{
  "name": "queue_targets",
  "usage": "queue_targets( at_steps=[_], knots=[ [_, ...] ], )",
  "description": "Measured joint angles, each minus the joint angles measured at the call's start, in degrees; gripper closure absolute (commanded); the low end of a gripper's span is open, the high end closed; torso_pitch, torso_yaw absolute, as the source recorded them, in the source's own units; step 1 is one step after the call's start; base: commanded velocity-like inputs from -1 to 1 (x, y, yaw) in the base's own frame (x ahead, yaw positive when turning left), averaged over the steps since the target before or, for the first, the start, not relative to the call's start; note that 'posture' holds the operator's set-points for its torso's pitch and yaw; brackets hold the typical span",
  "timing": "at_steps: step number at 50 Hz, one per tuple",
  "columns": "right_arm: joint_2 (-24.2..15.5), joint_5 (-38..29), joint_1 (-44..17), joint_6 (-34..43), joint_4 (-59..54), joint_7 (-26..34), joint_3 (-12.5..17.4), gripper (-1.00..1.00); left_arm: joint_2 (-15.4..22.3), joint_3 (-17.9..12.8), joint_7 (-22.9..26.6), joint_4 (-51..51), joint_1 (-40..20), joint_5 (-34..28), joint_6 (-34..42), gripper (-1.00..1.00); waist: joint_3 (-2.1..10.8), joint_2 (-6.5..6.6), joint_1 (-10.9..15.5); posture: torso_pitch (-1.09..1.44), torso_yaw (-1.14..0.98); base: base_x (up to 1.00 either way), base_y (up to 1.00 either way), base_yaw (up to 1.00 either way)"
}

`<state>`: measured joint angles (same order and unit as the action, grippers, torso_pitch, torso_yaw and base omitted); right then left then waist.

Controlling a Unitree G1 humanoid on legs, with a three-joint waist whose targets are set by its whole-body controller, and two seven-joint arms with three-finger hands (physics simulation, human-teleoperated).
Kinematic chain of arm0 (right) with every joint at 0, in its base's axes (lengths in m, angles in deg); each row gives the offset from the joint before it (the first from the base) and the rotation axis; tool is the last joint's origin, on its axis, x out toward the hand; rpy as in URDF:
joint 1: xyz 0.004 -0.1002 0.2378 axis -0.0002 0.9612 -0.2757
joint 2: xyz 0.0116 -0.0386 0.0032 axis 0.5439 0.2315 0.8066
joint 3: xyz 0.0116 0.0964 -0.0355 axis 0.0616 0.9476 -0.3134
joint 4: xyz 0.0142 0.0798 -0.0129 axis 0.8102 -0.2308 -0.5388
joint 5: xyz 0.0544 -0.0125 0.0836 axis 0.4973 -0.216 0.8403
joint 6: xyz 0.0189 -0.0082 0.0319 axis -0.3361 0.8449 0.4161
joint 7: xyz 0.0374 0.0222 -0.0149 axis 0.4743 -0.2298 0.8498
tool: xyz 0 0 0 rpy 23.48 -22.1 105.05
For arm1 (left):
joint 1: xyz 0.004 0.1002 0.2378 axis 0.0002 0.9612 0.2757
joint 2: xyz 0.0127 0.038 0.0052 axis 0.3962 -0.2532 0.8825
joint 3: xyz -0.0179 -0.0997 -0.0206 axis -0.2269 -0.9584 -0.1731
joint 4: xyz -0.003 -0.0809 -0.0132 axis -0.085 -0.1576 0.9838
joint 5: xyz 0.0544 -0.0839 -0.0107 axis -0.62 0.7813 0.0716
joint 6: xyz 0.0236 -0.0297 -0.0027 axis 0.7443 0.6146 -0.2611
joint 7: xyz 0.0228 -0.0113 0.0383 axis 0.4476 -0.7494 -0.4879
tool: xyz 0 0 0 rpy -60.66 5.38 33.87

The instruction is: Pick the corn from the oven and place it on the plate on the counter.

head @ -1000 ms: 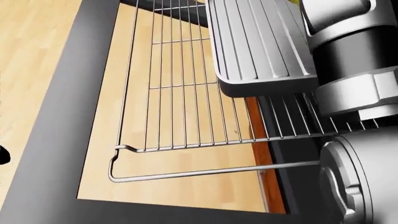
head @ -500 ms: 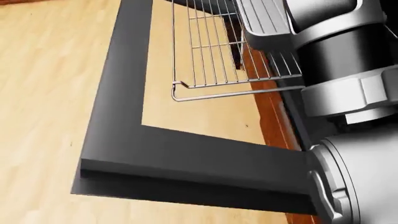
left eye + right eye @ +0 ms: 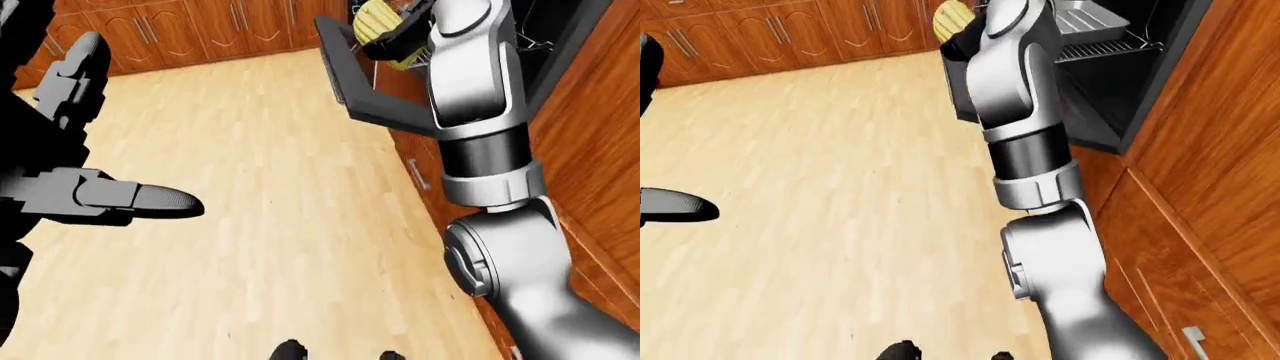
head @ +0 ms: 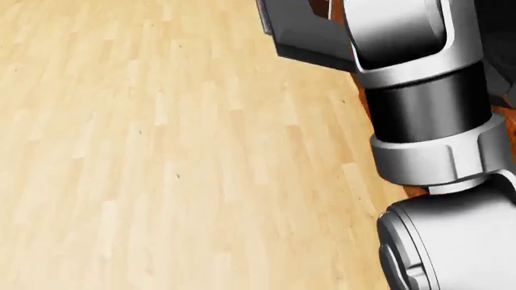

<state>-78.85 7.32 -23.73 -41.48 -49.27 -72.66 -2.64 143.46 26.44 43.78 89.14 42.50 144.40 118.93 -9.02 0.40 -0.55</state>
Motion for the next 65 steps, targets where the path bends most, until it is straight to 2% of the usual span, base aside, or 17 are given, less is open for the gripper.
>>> queue_targets(
  at_steps=[4, 7, 9, 12, 14, 17, 18, 20, 23, 27, 29, 34, 41, 51, 57, 63, 65],
  knots=[
    [1.6, -0.6, 0.6, -0.1, 3.6, 1.8, -0.9, 1.0, -0.4, 1.4, 0.4, -0.7, -1.1, -1.3, 0.2, -1.0, -2.66, 2.47, -1.6, 0.25, 0.0, -0.39, 1.0, 0.0],
    [2.6, -0.8, 0.4, -0.4, 4.9, 2.7, -1.1, 1.0, -0.7, 1.3, 0.6, -1.3, -1.7, -2.0, 0.4, -1.0, -3.68, 7.38, -3.4, 0.25, 0.0, -0.07, 1.0, 0.0],
    [3.9, -1.0, 2.7, -0.7, 6.2, 3.0, -1.8, 1.0, -1.7, 0.9, 0.6, -1.0, -0.3, -2.3, 0.9, -1.0, -5.0, 5.24, -2.9, 0.25, 0.0, 0.0, 1.0, 0.0],
    [4.3, -0.7, 3.3, 0.0, 5.6, 4.2, -2.0, 1.0, -0.9, 0.4, 0.7, -0.6, -0.8, -1.8, 1.5, -1.0, -3.26, 4.29, -3.3, 0.25, 0.0, 0.0, 1.0, 0.0],
    [4.3, -1.0, 3.4, 0.2, 7.8, 4.8, -1.9, 1.0, -0.6, 0.0, 0.6, -0.7, -1.4, -1.9, 1.0, -1.0, -3.32, 3.07, -2.5, 0.25, 0.0, 0.0, 1.0, 0.0],
    [4.6, -2.2, 5.7, 0.6, 14.2, 5.7, -2.1, 0.99, -1.8, 1.6, 0.3, -0.8, -2.0, -3.6, 0.2, -1.0, -2.13, -0.81, -2.2, 0.25, 0.0, 0.0, 1.0, 0.0],
    [4.8, -2.6, 7.3, 0.6, 16.5, 6.0, -2.2, 0.99, -3.0, 2.8, 0.5, -0.4, -1.8, -4.3, 0.3, -1.0, -1.9, -0.9, -2.1, 0.25, 0.0, 0.0, 1.0, 0.0],
    [5.3, -3.1, 9.5, 0.8, 18.3, 6.4, -2.0, 1.0, -3.8, 4.7, 1.0, 0.1, -1.9, -4.6, 1.4, -1.0, -0.97, -0.71, -1.5, 0.25, 0.0, 0.25, 0.98, 0.0],
    [5.6, -2.9, 11.3, 0.3, 18.3, 6.6, -1.9, 0.98, -4.1, 4.1, 1.4, 0.3, -2.6, -4.7, 2.4, -1.0, -1.92, 1.06, -3.0, 0.25, 0.0, 0.52, 0.89, 0.0],
    [5.7, -2.2, 13.3, 0.0, 19.3, 6.5, -1.2, 0.99, -5.1, 3.0, 1.6, 0.7, -2.9, -6.8, 1.9, -1.0, -2.79, 6.84, -6.5, 0.25, 0.0, 0.9, 0.36, 0.0],
    [6.4, -1.5, 15.5, -0.2, 18.6, 6.0, -1.3, 0.99, -6.2, 3.4, 1.9, 0.9, -1.8, -7.5, 2.5, -1.0, -4.03, 4.49, -6.3, 0.25, 0.0, 1.0, 0.0, 0.0],
    [5.1, 3.0, 16.8, -0.5, 14.4, 3.8, -0.1, 0.99, -6.6, 2.8, 2.7, 0.5, -1.6, -7.8, 4.0, -1.0, -1.66, 1.73, -6.8, 0.25, 0.0, 1.0, -0.04, 0.0],
    [3.0, 6.0, 17.4, -1.9, 15.9, 1.1, 0.2, 0.99, -7.7, 3.8, 2.7, 1.4, -2.1, -9.4, 4.0, -1.0, -1.54, 1.01, -7.0, 0.25, 0.0, 1.0, -0.07, 0.0],
    [2.3, 7.4, 20.8, -1.0, 19.2, 1.0, 0.5, 0.98, -9.3, 7.5, 3.1, 0.5, -5.2, -11.6, 5.1, -1.0, -0.98, 2.74, -6.9, 0.25, 0.0, 1.0, -0.07, 0.0],
    [2.0, 7.3, 24.0, 0.0, 25.2, 0.7, 0.4, 0.98, -13.4, 9.3, 4.5, 2.6, -5.2, -15.4, 6.7, -1.0, -0.36, 4.64, -6.3, 0.25, 0.0, 1.0, -0.08, 0.0],
    [2.0, 6.5, 28.0, 1.5, 32.6, 2.7, -0.1, 0.98, -15.8, 10.8, 4.5, 2.9, -7.8, -17.6, 9.0, -1.0, -0.47, 5.76, -4.4, 0.25, 0.0, 1.0, -0.08, 0.0],
    [1.9, 6.4, 29.3, 1.5, 33.6, 2.8, 0.4, 0.98, -17.3, 11.6, 4.8, 4.1, -7.1, -18.7, 9.4, -1.0, -1.34, 6.15, -4.1, 0.25, 0.0, 1.0, -0.08, 0.0]
  ],
)
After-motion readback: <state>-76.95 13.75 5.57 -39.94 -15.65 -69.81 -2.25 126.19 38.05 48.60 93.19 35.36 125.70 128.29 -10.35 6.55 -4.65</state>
